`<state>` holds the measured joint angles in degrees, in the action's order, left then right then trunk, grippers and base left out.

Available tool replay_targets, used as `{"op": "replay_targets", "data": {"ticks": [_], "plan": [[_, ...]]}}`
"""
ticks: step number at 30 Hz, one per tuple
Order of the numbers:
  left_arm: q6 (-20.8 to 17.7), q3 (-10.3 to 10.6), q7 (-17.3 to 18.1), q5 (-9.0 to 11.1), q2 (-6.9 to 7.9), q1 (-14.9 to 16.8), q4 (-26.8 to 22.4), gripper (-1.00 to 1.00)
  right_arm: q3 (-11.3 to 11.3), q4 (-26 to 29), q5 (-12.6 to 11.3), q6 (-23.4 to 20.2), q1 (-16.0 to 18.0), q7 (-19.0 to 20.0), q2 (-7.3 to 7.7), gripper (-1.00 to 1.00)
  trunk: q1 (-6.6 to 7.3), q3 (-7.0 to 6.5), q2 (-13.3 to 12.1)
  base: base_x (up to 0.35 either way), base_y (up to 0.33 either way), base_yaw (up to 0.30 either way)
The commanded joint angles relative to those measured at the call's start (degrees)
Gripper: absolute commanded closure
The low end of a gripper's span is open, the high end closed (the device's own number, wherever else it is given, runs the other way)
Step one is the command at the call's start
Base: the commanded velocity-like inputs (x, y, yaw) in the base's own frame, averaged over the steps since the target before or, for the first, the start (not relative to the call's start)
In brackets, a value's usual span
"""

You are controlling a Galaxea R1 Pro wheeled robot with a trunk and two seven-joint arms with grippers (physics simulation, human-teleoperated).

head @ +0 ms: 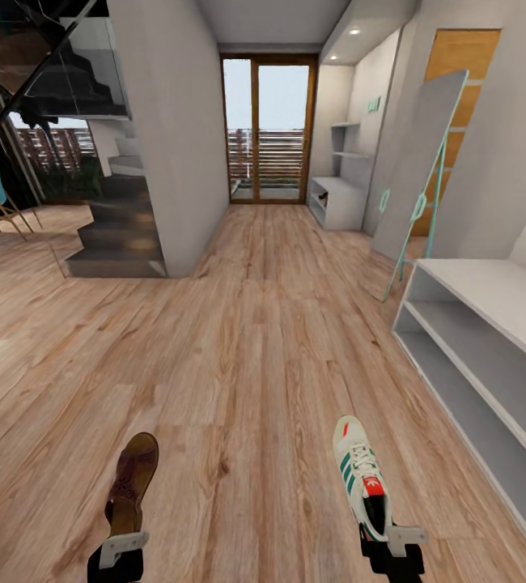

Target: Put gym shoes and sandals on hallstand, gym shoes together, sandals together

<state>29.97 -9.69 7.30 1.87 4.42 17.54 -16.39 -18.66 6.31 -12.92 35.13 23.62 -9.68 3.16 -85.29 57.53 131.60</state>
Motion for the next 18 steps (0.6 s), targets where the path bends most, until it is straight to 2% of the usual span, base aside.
{"op": "replay_targets", "data": {"ticks": [1, 18], "plan": [[0.1, -0.4, 0.6, 0.1, -0.02, 0.0, 0.0, 1.00, -0.5, 0.0, -0.4, 0.1, 0.0, -0.3, 0.04, 1.00, -0.02, 0.05, 0.0, 0.337, 0.000, 0.016], [0.1, -0.5, 0.6, 0.1, -0.02, 0.0, 0.0, 1.00, -0.5, -4.6, -0.4, -0.1, 0.0, -0.2, -0.08, 1.00, -0.02, 0.05, 0.0, 0.337, 0.000, 0.003]]}}
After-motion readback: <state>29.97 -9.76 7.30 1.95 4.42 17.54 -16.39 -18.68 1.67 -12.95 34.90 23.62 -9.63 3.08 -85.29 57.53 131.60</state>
